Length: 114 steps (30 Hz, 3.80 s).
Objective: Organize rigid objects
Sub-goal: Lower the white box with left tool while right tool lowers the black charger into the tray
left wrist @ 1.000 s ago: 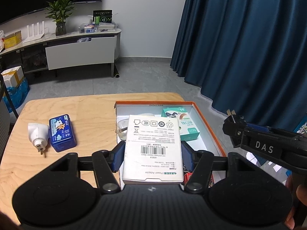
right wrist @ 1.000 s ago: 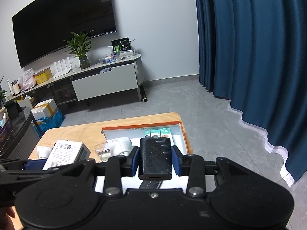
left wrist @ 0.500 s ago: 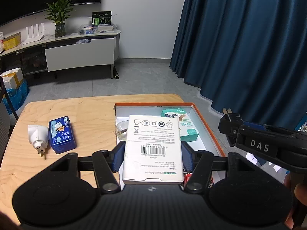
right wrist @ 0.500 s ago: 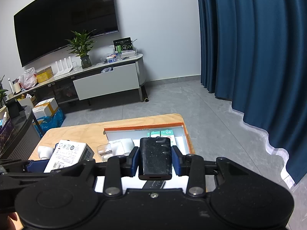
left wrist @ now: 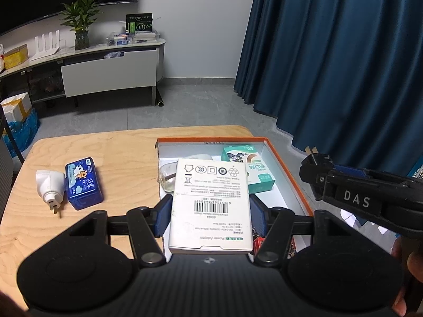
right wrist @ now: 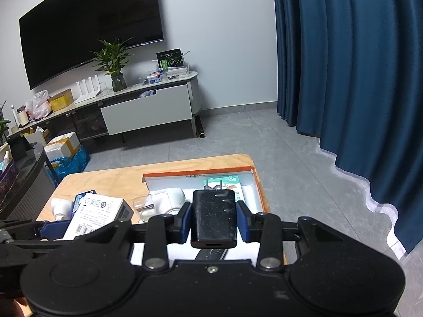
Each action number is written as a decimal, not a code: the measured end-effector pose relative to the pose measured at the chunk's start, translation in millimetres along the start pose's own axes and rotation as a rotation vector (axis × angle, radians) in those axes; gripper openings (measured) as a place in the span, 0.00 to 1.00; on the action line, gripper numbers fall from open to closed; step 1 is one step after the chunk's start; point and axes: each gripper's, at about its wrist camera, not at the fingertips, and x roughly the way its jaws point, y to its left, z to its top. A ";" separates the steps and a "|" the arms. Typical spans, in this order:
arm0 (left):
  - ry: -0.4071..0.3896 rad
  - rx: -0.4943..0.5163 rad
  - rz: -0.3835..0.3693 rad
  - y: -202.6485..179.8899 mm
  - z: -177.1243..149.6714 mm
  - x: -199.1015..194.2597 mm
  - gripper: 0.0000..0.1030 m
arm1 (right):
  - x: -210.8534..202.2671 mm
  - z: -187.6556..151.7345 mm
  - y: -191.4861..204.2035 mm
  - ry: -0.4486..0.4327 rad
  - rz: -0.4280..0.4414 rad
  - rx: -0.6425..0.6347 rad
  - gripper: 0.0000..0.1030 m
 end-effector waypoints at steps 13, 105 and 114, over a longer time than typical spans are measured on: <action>0.010 -0.001 -0.003 0.1 0.3 1.5 0.59 | 9.3 -1.2 0.5 0.013 0.002 -0.006 0.42; 0.044 0.005 -0.013 -9.0 -7.4 24.7 0.59 | 29.8 -10.9 -4.8 0.062 -0.020 -0.003 0.42; 0.032 0.005 -0.013 -8.1 -7.7 18.6 0.59 | 20.1 -8.8 -1.6 0.051 -0.015 -0.009 0.42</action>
